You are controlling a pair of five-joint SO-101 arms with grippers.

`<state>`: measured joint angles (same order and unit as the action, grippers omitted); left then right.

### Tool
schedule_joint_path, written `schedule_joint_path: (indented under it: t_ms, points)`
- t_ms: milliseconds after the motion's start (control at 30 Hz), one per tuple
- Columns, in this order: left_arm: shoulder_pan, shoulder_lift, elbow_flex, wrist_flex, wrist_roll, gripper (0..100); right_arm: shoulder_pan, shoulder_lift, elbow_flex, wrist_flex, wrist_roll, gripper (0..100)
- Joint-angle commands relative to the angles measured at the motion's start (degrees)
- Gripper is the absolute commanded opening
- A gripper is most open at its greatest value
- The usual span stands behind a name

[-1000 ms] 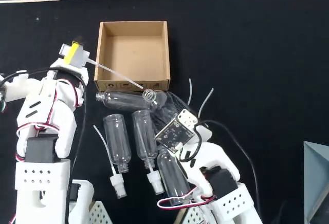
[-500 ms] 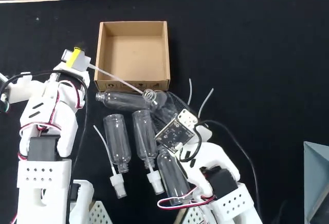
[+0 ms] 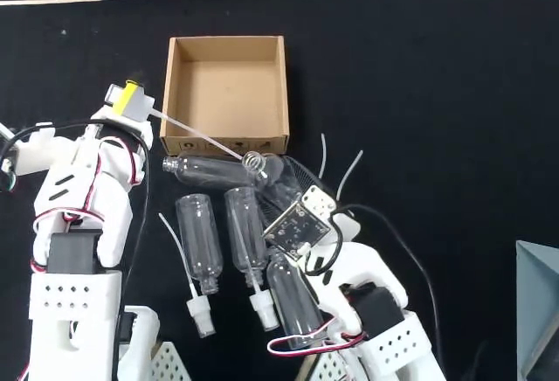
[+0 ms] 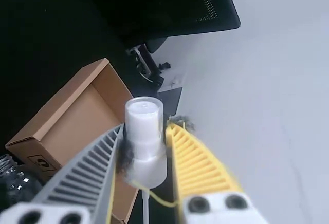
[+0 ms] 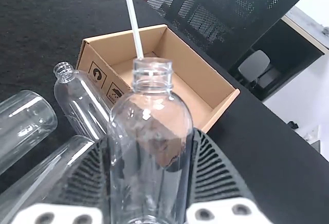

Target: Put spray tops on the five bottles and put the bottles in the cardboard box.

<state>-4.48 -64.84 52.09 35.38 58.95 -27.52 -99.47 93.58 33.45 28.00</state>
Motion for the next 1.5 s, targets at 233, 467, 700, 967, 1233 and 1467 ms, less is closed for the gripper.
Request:
schedule_joint_path:
  t_ms: [233, 467, 700, 967, 1233, 1467]
  points:
    - [0.4, -11.52, -0.92, -0.88, 1.76, 3, -0.97, -0.75, -0.31, 0.18, 0.53, 1.1]
    - [0.4, -16.53, 2.59, -1.32, 1.76, 3, -0.88, -0.75, -0.31, 0.18, 0.53, 1.1]
    - [0.48, -14.77, 2.77, -1.05, 1.67, 3, -0.88, -0.75, -0.31, 0.26, 0.53, 1.1]
    - [3.12, -14.15, 6.81, -5.01, -2.37, 3, -0.88, -0.75, -0.31, 0.26, 0.53, 1.1]
    - [3.3, -14.15, 7.96, -6.24, -2.37, 3, -0.88, -0.75, -0.31, 0.35, 0.53, 1.1]
    - [3.3, -13.98, 8.13, -5.98, -2.37, 3, -0.88, -0.75, -0.31, 0.35, 0.53, 1.1]
